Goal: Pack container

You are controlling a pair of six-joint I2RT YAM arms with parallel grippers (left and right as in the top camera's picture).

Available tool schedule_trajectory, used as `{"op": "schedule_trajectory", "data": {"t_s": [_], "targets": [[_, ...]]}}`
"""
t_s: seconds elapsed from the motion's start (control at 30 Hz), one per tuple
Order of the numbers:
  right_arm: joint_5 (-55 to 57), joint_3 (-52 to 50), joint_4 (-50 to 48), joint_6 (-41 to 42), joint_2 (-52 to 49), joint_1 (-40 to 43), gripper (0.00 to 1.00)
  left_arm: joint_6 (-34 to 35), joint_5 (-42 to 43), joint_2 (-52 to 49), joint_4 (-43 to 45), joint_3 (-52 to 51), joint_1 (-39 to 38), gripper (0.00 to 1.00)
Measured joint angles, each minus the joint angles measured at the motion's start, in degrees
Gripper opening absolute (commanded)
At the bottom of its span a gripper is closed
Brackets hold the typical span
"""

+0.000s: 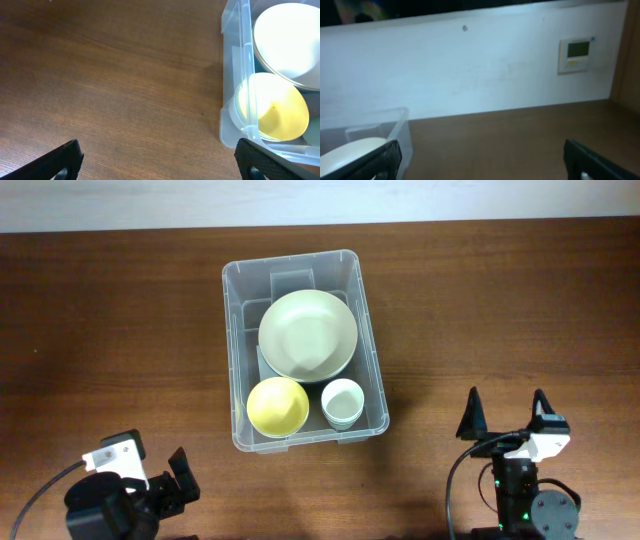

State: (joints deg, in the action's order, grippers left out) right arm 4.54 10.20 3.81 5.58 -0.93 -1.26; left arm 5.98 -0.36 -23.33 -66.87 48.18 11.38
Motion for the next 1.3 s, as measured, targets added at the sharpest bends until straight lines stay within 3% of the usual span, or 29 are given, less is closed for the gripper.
{"op": "schedule_trajectory", "data": {"t_s": [0.17,0.33,1.3], "targets": [[0.46,-5.84,-7.37,-0.26,0.15,1.88,0.99,0.00,-0.02,0.00,0.00,0.00,0.00,1.00],[0.09,-9.53,0.26,-0.24,0.17,2.69,0.99,0.00,0.00,0.00,0.00,0.00,0.00,0.99],[-1.60,-9.51,0.31,-0.24,0.13,2.73,0.99,0.00,0.00,0.04,0.00,0.00,0.00,0.99]]}}
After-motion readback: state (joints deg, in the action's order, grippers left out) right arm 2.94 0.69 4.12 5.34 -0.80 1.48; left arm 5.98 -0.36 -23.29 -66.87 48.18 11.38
